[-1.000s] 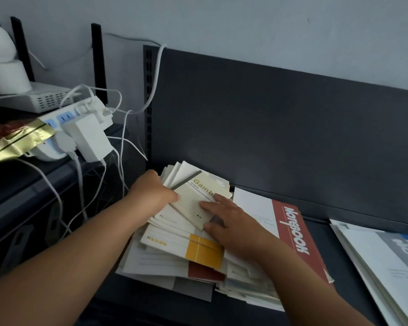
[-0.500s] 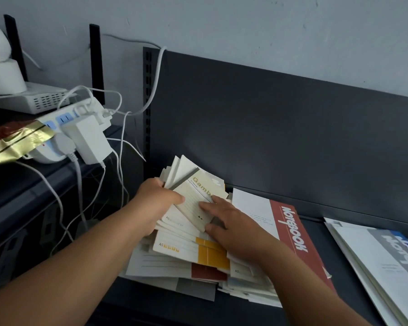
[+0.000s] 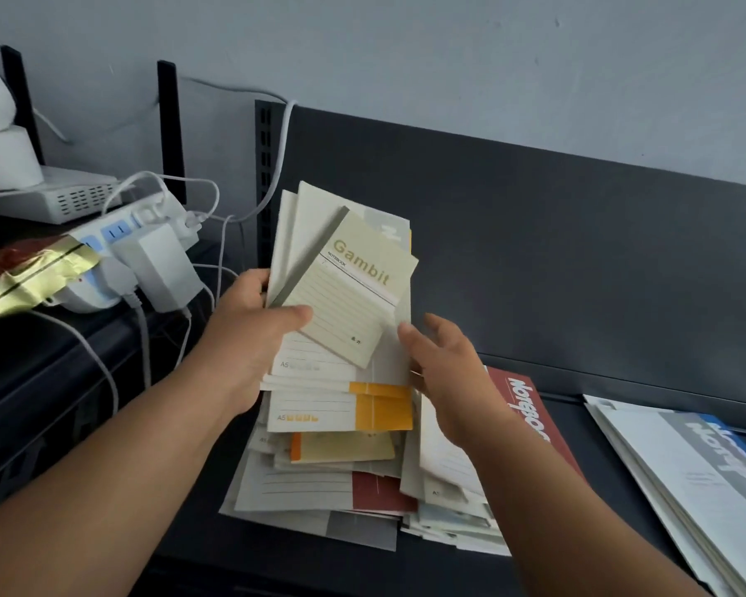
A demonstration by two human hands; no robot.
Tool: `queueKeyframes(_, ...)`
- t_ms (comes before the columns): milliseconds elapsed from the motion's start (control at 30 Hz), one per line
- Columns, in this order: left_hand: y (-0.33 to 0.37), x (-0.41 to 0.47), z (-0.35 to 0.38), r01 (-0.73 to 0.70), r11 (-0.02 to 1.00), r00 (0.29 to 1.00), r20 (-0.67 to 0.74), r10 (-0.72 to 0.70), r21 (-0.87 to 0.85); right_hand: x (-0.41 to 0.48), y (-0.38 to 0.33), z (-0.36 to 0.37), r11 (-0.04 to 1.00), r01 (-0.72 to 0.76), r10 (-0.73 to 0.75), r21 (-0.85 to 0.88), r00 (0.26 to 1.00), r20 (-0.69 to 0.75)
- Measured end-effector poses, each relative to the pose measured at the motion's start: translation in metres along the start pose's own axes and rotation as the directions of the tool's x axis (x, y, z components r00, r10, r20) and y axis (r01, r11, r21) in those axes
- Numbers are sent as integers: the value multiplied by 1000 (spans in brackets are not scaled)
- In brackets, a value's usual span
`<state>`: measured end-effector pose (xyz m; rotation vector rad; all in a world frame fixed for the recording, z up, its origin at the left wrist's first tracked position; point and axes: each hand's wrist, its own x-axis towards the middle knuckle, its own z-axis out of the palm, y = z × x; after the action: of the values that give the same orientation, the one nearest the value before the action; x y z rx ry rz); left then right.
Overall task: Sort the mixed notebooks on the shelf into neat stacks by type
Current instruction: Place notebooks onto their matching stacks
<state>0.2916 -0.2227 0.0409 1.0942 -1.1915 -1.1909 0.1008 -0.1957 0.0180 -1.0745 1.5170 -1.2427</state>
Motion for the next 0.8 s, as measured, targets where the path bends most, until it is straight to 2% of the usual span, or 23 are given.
queueKeyframes(67, 2, -2, 8, 3, 999, 1000, 20, -2, -46, -2, -6, 1, 996, -27, 26, 81, 999, 19)
queueKeyframes(200, 5, -5, 31, 15, 998, 998, 68, -11, -64, -6, -10, -8, 999, -12, 16, 45, 994, -104)
queueKeyframes(300, 5, -6, 49, 79, 994, 985, 161, -66, -75, -11, -7, -27, 996, -4, 19, 88, 986, -168)
queueKeyframes(400, 6, -9, 68, 188, 976, 938, 315, -146, -108, -18, -2, -53, 989, 25, 8, 143, 973, -229)
queueKeyframes(533, 0, -23, 99, 226, 974, 845, 501, -185, -21, -30, 4, -92, 978, 81, -11, 190, 939, -343)
queueKeyframes(700, -4, -50, 152, 254, 966, 842, 480, -245, 48, -54, 16, -145, 968, 100, 7, 228, 905, -425)
queueKeyframes(800, -5, -73, 191, 263, 964, 818, 519, -247, 44, -75, 26, -185, 971, 114, -5, 212, 890, -457)
